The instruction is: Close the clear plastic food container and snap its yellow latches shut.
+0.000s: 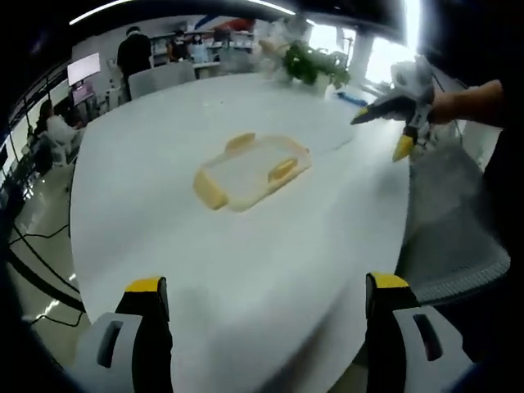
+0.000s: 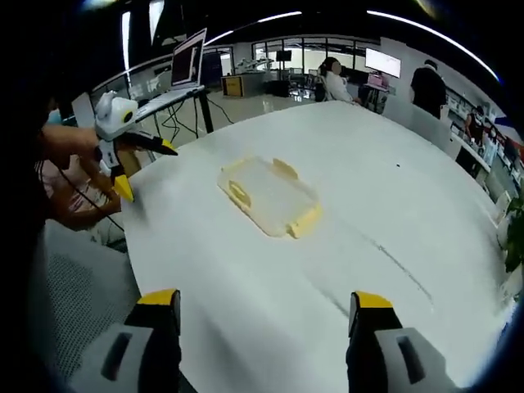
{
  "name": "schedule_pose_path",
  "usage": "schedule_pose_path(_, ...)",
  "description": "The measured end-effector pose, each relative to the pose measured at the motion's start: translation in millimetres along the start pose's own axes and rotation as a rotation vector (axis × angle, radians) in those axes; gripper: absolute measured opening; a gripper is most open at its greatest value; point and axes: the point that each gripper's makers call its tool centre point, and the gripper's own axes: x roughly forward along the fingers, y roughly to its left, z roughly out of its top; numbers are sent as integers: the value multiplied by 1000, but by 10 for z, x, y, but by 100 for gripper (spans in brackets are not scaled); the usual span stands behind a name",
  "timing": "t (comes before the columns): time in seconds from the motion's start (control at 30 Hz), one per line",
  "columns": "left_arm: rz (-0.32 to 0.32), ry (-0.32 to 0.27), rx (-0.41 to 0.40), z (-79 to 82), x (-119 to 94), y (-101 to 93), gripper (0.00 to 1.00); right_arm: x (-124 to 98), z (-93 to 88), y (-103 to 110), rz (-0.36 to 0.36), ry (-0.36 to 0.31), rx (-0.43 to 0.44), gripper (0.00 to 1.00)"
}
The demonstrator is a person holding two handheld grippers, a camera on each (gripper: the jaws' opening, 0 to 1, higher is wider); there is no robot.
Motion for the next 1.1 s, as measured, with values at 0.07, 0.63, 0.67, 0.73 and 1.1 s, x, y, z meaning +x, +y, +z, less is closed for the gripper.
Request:
schedule_pose_path(0.07, -6, 5, 8, 17, 32, 34, 99, 46, 36, -22, 6, 1, -7, 85)
schedule_pose_path(0.63, -78, 42, 154, 250, 306, 177, 99, 361, 295, -164, 39, 29, -172, 82)
schedule_pose_path(0.67, -80, 47, 171, 262, 338, 197, 99, 397, 282, -188, 39, 44, -203, 82)
schedule_pose_path(0.73, -84, 65, 198, 260, 392, 232, 99, 448, 271, -202, 47, 62, -231, 81)
schedule_pose_path(1.1, -138, 121, 296, 289, 522, 349, 98, 592, 346, -299, 94, 92, -302, 82)
